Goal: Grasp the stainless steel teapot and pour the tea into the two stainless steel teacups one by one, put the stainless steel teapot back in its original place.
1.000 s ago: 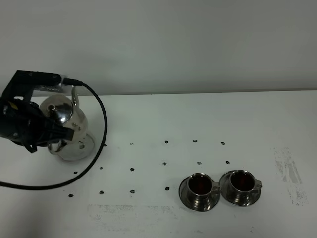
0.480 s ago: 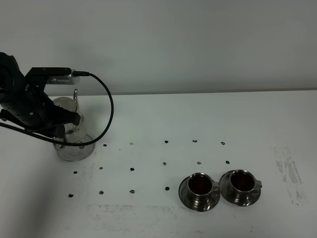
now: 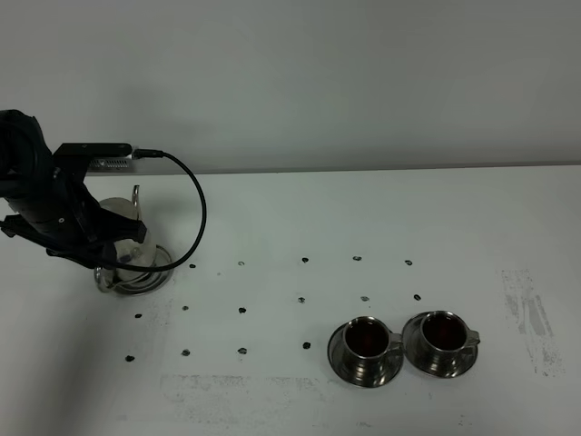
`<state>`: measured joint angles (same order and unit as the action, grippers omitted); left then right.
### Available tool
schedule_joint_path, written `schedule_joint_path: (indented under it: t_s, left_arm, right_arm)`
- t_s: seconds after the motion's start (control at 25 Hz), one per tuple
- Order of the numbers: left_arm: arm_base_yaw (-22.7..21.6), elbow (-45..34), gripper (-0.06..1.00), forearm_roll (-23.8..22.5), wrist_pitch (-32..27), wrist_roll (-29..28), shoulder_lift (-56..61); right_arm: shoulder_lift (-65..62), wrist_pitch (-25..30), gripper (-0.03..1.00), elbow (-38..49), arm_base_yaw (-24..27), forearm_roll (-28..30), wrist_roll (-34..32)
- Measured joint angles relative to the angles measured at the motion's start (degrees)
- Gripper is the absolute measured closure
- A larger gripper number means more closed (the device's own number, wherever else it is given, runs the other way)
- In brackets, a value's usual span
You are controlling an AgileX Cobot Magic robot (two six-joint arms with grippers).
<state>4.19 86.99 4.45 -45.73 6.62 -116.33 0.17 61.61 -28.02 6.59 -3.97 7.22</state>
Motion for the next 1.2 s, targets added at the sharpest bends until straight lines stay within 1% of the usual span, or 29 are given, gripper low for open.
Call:
schedule_joint_path:
  t_s: [0.12,0.44,0.84,1.2]
  left_arm:
    - [0.0,0.0,0.68,-0.8,1.1,0.1,-1.2]
    - [0.2,0.0,0.68,-0.9,2.4,0.2,-2.1]
    - [1.5,0.0,0.68,0.2,1.3,2.7,-2.4]
    - [1.5,0.0,0.68,-1.0,1.2,3.0,-2.4]
  right_arm:
    - [0.0,0.0,0.73,0.0,0.0,0.0,0.0]
    - [0.0,0.0,0.73,0.0,0.0,0.0,0.0]
    - [0.0,0.0,0.73,0.0,0.0,0.0,0.0]
    - [0.0,0.0,0.73,0.0,0.0,0.0,0.0]
